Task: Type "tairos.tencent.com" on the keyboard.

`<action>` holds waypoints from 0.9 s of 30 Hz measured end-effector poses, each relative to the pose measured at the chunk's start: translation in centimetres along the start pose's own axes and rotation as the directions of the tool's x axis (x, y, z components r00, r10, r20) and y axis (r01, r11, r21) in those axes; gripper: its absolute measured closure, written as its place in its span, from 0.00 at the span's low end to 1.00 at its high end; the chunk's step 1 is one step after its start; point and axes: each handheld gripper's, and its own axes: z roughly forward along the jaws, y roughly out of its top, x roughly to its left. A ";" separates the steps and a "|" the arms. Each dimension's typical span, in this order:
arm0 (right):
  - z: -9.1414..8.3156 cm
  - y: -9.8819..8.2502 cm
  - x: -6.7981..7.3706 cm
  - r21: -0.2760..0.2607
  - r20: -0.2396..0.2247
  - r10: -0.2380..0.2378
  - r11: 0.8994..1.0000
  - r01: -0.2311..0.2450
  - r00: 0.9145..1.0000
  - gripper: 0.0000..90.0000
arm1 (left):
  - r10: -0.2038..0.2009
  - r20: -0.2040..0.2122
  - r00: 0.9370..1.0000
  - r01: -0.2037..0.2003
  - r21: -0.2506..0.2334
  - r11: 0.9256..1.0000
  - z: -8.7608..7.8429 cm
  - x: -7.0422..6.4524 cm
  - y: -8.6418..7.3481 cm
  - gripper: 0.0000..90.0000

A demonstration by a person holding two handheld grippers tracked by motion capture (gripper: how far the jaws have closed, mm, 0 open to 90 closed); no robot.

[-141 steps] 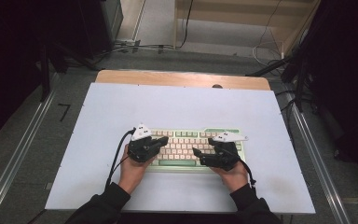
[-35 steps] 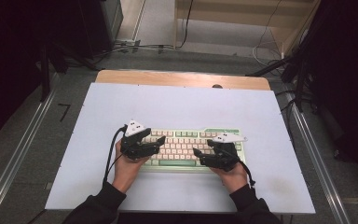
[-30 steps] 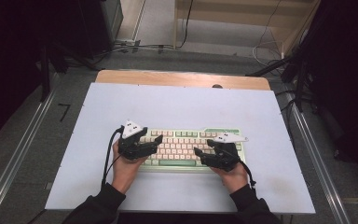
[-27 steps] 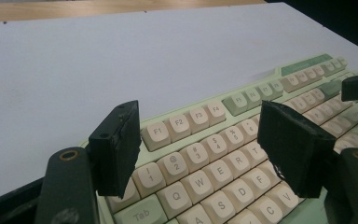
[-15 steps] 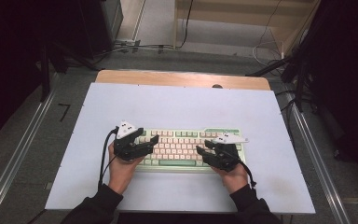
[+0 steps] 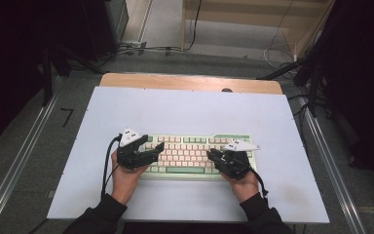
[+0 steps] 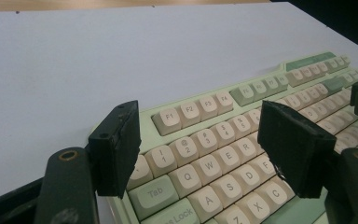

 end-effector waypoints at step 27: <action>-0.3 -0.6 0.2 0.021 -0.022 -0.012 1.000 0.012 1.000 0.93 | 0.011 0.007 1.000 -0.011 0.008 1.000 -0.5 -0.3 -0.6 0.34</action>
